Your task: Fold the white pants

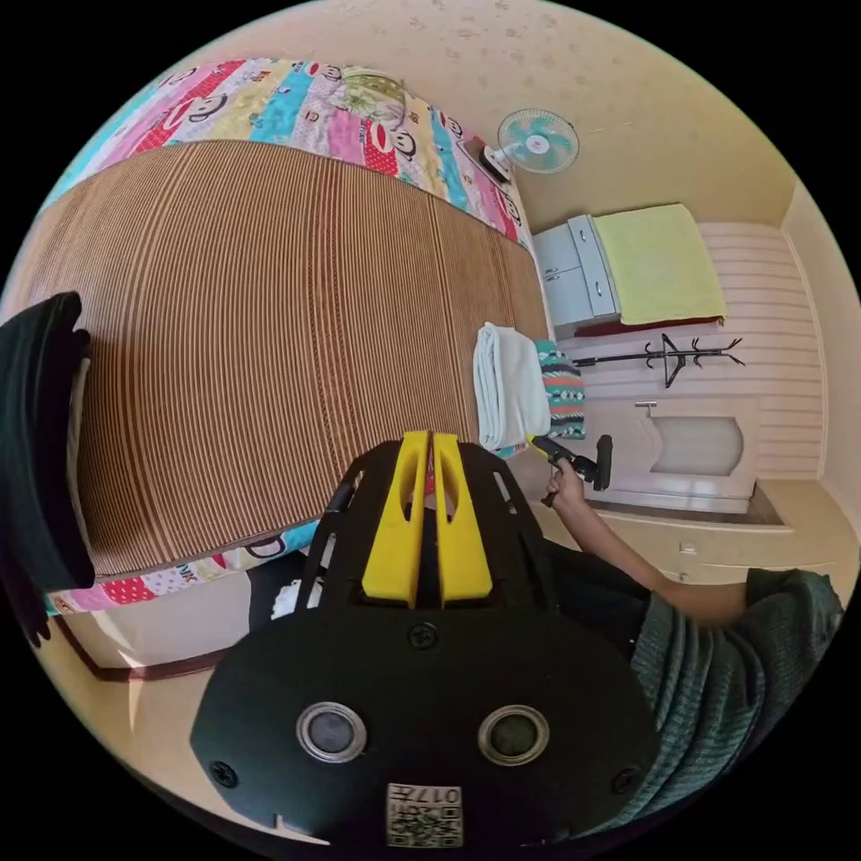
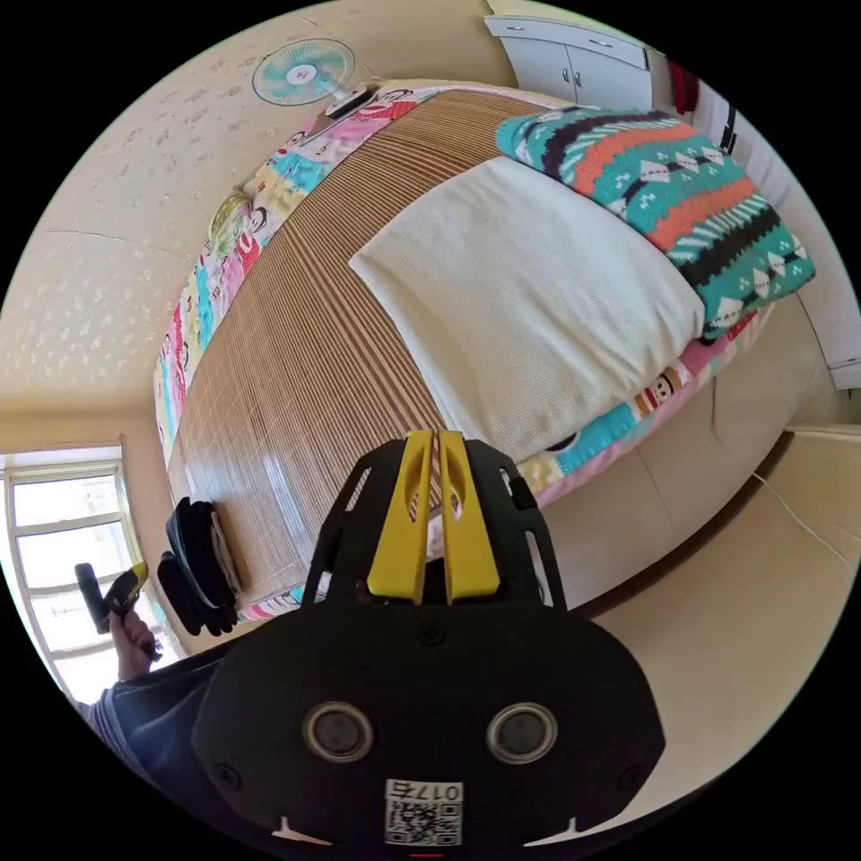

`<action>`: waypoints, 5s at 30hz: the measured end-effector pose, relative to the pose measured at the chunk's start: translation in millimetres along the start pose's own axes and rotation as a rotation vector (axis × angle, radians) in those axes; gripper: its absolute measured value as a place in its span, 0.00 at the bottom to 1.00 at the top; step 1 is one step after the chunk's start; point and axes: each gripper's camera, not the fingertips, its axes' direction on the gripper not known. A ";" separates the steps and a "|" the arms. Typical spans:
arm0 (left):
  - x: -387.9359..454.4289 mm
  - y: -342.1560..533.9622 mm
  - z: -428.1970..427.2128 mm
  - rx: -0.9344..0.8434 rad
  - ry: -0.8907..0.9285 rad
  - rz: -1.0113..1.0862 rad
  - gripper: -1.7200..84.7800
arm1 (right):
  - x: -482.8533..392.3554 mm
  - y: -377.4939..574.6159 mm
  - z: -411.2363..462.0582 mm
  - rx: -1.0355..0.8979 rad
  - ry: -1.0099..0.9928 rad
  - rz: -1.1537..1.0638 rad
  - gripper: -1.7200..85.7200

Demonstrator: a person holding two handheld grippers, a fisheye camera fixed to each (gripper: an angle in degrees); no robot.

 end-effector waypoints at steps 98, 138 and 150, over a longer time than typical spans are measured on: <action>-126.7 -26.2 266.2 0.297 0.208 -0.534 0.09 | -84.2 -113.2 24.3 -0.144 -1.146 -0.557 0.04; 152.9 135.9 150.1 0.715 0.490 0.490 0.09 | -129.5 272.1 -184.9 0.386 -1.312 -1.288 0.04; 279.4 183.8 28.3 0.525 0.090 0.745 0.09 | -156.6 379.2 -243.4 0.739 -0.910 -0.921 0.04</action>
